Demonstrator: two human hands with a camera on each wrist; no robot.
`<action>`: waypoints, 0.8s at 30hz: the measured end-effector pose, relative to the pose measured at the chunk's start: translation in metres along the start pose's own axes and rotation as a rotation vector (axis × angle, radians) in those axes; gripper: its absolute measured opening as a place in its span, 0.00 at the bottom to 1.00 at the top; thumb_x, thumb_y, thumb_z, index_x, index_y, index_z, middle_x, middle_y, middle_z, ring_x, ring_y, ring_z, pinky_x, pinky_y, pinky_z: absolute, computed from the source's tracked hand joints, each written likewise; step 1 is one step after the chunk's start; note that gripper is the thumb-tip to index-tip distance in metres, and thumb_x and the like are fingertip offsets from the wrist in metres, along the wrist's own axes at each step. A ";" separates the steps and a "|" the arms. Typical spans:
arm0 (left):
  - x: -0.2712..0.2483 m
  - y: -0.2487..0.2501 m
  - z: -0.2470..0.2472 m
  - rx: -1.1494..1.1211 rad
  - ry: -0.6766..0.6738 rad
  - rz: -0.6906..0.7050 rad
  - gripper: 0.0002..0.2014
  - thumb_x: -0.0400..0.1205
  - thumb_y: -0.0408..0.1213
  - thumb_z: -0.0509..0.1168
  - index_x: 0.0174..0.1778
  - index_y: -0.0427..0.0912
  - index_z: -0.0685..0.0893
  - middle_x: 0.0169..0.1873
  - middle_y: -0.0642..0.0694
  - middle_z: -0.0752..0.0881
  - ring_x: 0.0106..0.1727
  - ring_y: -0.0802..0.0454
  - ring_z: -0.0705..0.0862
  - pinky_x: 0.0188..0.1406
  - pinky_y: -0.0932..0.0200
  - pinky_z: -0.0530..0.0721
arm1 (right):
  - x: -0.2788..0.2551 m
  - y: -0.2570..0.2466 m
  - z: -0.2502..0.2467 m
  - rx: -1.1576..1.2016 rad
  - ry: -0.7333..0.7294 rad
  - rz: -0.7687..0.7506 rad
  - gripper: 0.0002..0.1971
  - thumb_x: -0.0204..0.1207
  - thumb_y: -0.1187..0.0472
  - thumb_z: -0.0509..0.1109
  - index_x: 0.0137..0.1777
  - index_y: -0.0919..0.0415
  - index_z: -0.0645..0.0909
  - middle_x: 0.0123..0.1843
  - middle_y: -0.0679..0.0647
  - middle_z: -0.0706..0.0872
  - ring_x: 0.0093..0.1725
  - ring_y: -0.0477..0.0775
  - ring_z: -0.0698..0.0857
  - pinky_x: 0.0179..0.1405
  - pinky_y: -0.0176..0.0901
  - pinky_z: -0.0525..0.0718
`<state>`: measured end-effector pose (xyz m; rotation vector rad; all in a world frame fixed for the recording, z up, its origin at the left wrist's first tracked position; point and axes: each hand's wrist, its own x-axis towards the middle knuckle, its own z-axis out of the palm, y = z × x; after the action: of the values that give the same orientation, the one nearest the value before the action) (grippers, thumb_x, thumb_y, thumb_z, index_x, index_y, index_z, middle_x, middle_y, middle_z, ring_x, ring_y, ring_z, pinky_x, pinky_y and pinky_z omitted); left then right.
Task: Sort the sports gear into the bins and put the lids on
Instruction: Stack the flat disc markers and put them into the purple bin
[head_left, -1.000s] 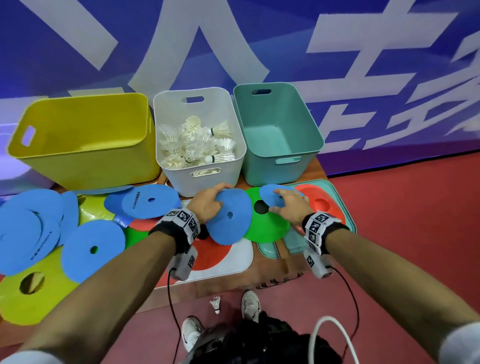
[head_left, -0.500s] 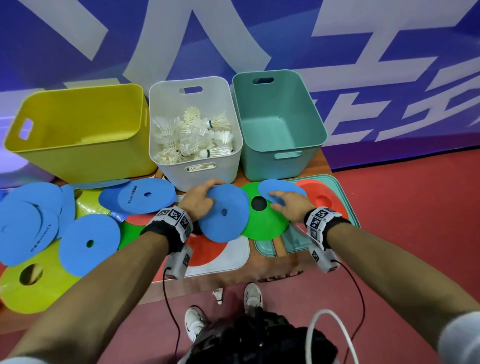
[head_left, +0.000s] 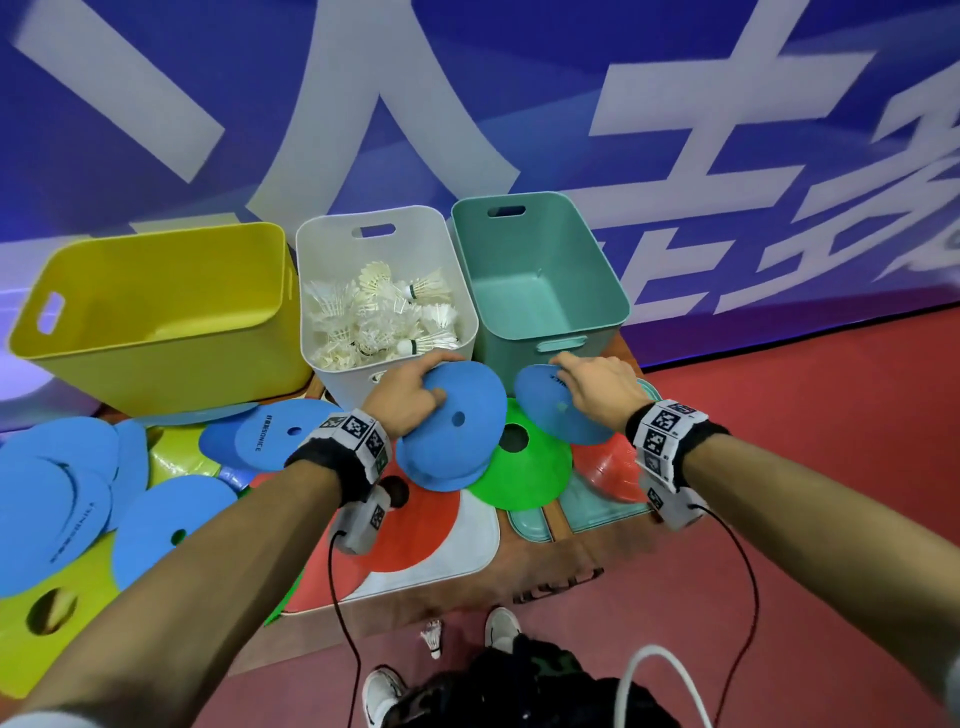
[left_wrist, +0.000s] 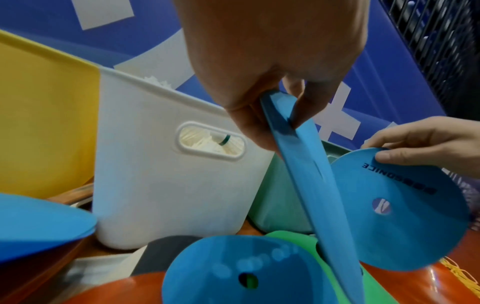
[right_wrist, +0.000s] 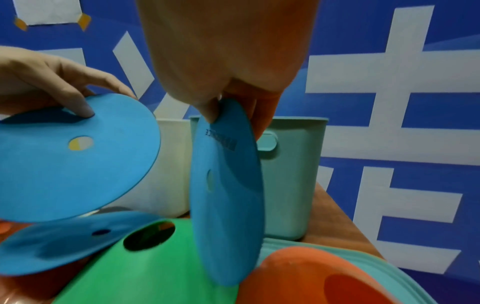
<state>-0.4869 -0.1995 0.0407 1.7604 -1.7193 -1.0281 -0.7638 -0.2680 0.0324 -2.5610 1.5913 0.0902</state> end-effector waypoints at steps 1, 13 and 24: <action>0.001 0.003 -0.003 -0.022 0.011 0.022 0.28 0.76 0.25 0.62 0.65 0.62 0.79 0.57 0.49 0.83 0.53 0.45 0.82 0.48 0.55 0.80 | 0.001 0.001 -0.008 0.016 0.004 0.001 0.16 0.88 0.53 0.54 0.71 0.51 0.74 0.63 0.60 0.87 0.58 0.69 0.85 0.52 0.55 0.80; 0.019 0.037 -0.036 -0.057 0.153 0.167 0.30 0.65 0.32 0.56 0.58 0.65 0.82 0.60 0.54 0.86 0.58 0.48 0.82 0.59 0.48 0.83 | 0.029 0.009 -0.093 0.491 0.234 0.019 0.11 0.87 0.57 0.59 0.63 0.56 0.80 0.54 0.58 0.88 0.53 0.61 0.84 0.51 0.49 0.77; 0.064 0.073 -0.055 -0.061 0.285 0.165 0.29 0.65 0.33 0.56 0.59 0.64 0.82 0.54 0.56 0.87 0.54 0.48 0.84 0.56 0.48 0.84 | 0.103 0.023 -0.124 0.627 0.226 0.096 0.08 0.85 0.56 0.57 0.58 0.49 0.76 0.54 0.54 0.85 0.54 0.61 0.82 0.57 0.58 0.81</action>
<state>-0.4943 -0.2795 0.1183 1.6087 -1.6047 -0.7138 -0.7409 -0.3863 0.1411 -2.0560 1.4977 -0.6098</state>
